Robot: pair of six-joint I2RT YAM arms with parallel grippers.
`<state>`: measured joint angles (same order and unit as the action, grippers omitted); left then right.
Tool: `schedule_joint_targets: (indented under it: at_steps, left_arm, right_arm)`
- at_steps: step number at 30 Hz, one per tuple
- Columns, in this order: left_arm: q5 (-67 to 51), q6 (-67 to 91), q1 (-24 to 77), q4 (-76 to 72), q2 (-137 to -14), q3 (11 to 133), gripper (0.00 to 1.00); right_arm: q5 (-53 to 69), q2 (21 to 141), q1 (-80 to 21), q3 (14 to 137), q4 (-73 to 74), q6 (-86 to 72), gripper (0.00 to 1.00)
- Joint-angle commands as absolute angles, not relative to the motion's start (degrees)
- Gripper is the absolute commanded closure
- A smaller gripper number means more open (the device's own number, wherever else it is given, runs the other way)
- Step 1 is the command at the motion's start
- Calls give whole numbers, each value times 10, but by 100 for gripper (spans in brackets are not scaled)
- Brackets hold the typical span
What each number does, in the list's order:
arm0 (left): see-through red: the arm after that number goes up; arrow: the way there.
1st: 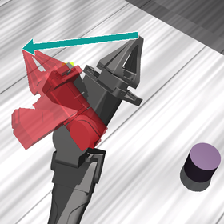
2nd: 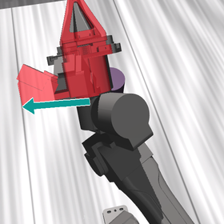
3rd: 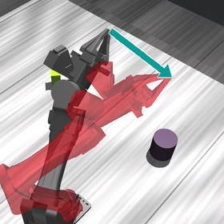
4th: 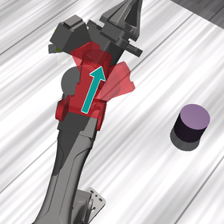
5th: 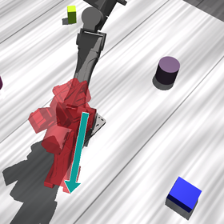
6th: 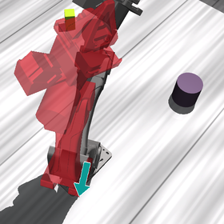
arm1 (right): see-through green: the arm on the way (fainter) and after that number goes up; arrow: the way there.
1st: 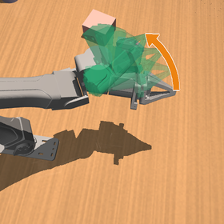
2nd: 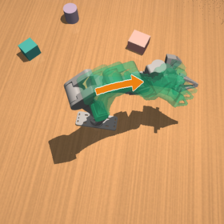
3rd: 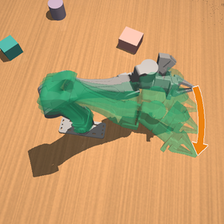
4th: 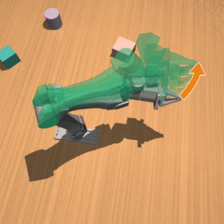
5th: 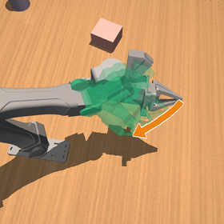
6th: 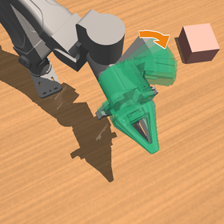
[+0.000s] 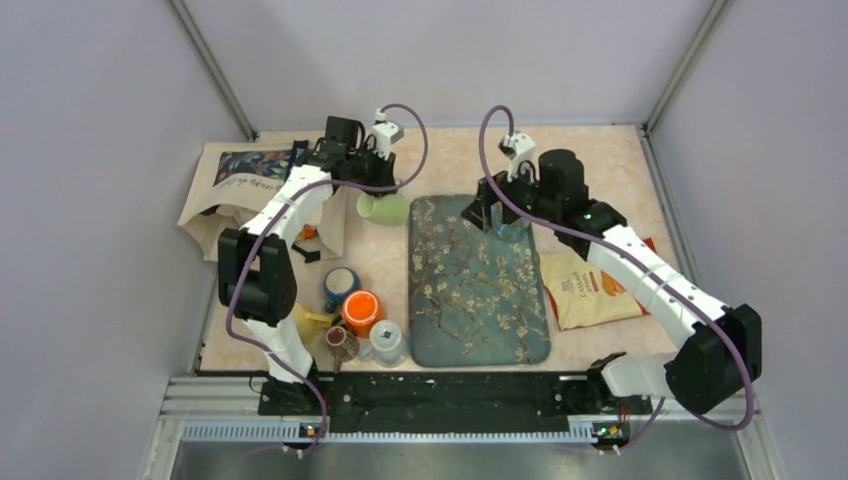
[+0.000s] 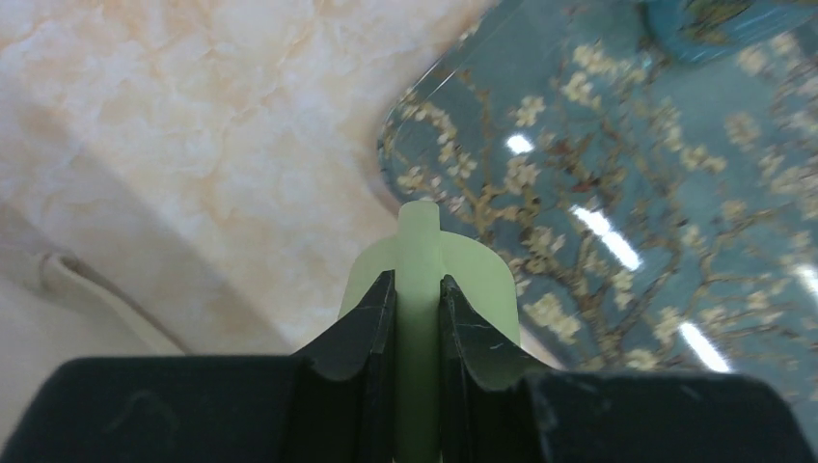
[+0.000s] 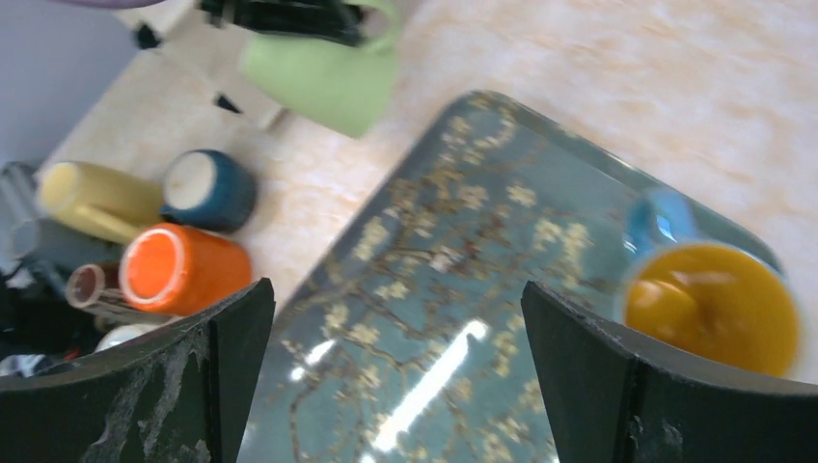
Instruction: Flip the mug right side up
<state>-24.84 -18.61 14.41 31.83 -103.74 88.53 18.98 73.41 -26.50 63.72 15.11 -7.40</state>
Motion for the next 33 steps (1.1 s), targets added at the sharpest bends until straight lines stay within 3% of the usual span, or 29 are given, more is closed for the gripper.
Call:
schedule_joint_targets:
  at_steps: [1, 13, 20, 26, 29, 31, 33]
  left_arm:
    - [-367, -19, 131, 216, -984, 873, 100]
    - [-493, 137, 129, 142, -933, 854, 100]
    - [-521, 182, 135, 104, -919, 841, 100]
    - [-545, 225, 155, 60, -916, 818, 100]
    - [-564, 265, 156, 16, -917, 798, 100]
    - [-567, 271, 156, 7, -917, 793, 100]
    - [-566, 265, 156, 9, -916, 793, 100]
  right_arm:
    - [267, 755, -292, 619, 24, -132, 1]
    - [346, 842, -300, 611, -136, -254, 2]
    - [394, 887, -306, 628, -171, -291, 9]
    - [444, 914, -330, 632, -279, -346, 25]
    - [444, 917, -337, 633, -322, -363, 44]
    - [437, 917, -338, 634, -337, -368, 62]
    - [425, 914, -338, 639, -325, -361, 93]
